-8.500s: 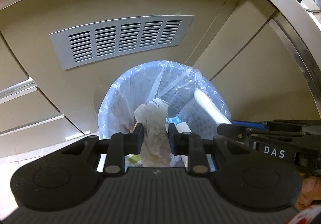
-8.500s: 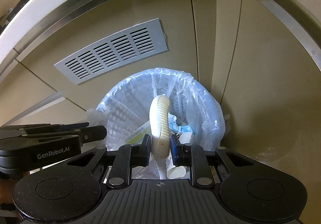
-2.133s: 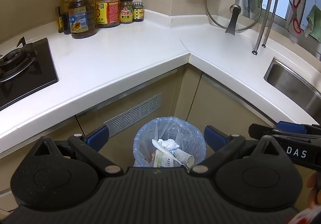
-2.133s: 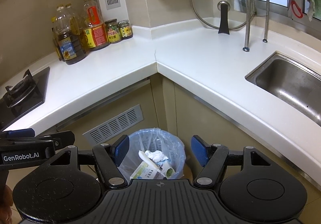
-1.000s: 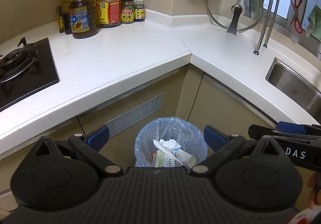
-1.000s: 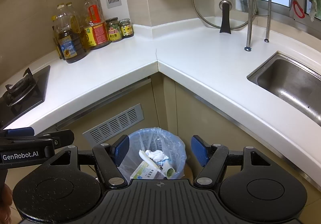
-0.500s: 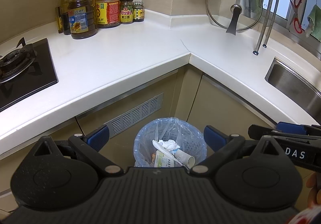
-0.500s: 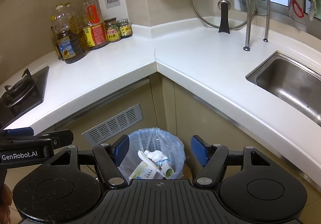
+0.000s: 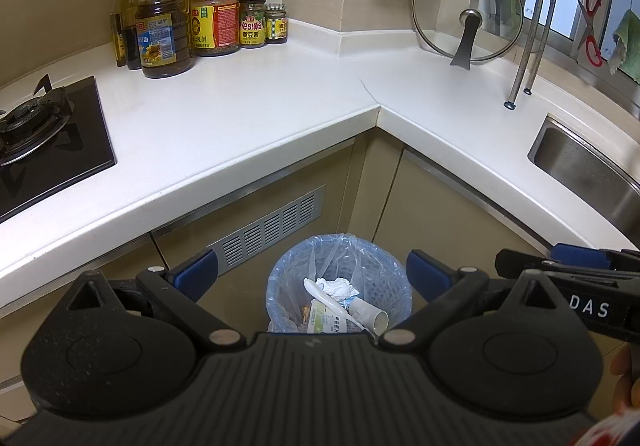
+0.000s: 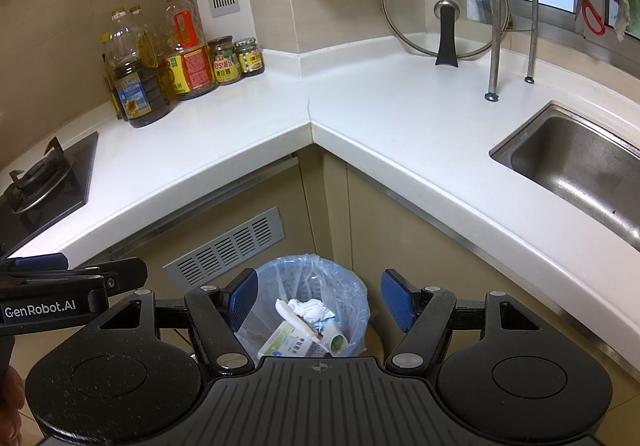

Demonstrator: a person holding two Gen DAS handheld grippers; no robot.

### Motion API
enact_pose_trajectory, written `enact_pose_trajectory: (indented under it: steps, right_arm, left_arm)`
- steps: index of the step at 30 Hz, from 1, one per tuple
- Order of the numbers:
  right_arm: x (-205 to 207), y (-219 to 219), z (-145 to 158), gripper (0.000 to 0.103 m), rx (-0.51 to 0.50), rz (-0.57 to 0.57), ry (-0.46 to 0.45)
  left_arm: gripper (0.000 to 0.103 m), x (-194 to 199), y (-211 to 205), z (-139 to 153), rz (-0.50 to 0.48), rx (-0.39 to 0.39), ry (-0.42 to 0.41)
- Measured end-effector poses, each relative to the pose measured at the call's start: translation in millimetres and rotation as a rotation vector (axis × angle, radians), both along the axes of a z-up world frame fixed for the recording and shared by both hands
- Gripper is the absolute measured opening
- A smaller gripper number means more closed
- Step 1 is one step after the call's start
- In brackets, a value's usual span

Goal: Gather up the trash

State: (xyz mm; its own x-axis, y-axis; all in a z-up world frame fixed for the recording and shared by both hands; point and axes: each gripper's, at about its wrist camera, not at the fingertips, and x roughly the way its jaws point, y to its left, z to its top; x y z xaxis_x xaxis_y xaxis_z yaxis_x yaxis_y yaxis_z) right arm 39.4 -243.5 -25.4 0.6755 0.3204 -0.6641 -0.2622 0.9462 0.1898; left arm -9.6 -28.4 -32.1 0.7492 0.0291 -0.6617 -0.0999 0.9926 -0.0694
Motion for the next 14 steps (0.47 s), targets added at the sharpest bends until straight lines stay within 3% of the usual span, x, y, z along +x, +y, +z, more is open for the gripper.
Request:
enact_pose_trajectory:
  steps: [14]
  right_arm:
    - [0.1, 0.2, 0.0, 0.068, -0.001, -0.001, 0.001]
  left_arm:
    - [0.100, -0.4, -2.3, 0.2, 0.008, -0.008, -0.011]
